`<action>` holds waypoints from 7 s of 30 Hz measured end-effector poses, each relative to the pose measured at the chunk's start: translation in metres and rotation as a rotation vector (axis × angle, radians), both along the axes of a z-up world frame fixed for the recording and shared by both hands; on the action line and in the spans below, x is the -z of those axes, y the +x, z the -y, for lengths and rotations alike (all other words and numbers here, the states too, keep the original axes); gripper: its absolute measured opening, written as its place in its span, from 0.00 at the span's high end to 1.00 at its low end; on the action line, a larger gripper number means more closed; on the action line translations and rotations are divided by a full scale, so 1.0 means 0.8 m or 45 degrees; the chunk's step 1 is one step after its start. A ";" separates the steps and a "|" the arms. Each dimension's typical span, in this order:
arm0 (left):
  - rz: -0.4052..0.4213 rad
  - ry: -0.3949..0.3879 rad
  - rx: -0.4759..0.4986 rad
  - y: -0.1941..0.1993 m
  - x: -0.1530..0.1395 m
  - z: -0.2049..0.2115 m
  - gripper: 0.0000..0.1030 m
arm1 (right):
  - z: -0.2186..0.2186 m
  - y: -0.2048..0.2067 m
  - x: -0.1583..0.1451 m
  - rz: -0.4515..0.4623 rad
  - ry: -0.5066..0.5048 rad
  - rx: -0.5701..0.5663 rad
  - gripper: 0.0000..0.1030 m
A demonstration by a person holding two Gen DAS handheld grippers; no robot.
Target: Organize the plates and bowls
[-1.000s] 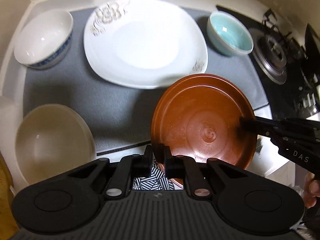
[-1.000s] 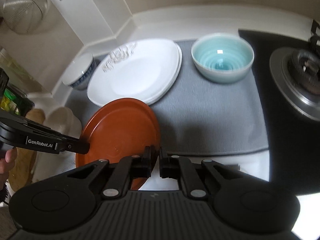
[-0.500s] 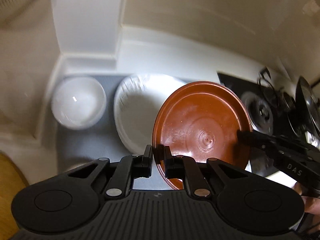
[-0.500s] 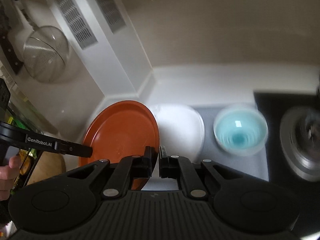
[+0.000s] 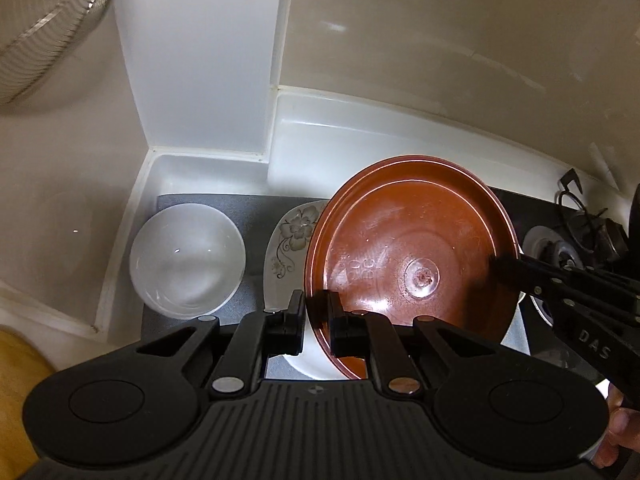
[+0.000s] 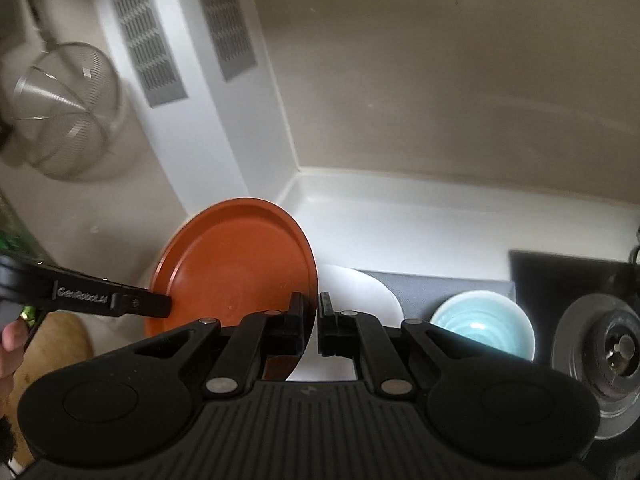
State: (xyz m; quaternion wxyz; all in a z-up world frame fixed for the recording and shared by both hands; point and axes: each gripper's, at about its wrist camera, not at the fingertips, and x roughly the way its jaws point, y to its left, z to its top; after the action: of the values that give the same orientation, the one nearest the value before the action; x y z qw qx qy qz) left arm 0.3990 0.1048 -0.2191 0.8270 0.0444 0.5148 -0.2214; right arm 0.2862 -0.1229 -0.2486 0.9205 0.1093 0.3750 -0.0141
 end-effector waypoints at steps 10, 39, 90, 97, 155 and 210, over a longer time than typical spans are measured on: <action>-0.026 0.129 0.020 0.026 0.057 0.027 0.89 | 0.001 0.048 0.074 -0.157 -0.040 0.038 0.93; -0.064 0.118 0.067 0.036 0.119 0.022 0.79 | 0.017 0.040 0.148 -0.240 0.023 0.059 0.90; -0.107 -0.385 -0.578 0.056 0.141 -0.190 0.85 | -0.160 0.156 0.149 -0.309 0.369 -0.083 0.85; -0.195 -0.372 -0.561 0.022 0.139 -0.204 0.85 | -0.164 0.115 0.146 -0.374 0.416 -0.131 0.84; -0.042 -0.217 -0.332 -0.007 0.051 -0.109 0.93 | -0.060 0.034 0.058 -0.167 0.501 0.008 0.88; -0.013 0.159 0.386 -0.014 0.095 0.327 0.85 | 0.250 -0.110 0.136 0.085 0.609 0.752 0.87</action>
State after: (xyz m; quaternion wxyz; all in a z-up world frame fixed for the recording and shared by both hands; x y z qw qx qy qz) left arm 0.3878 -0.1571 -0.2949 0.7772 0.1718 0.5192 -0.3113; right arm 0.1979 -0.3227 -0.3578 0.8368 0.4249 0.2899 -0.1873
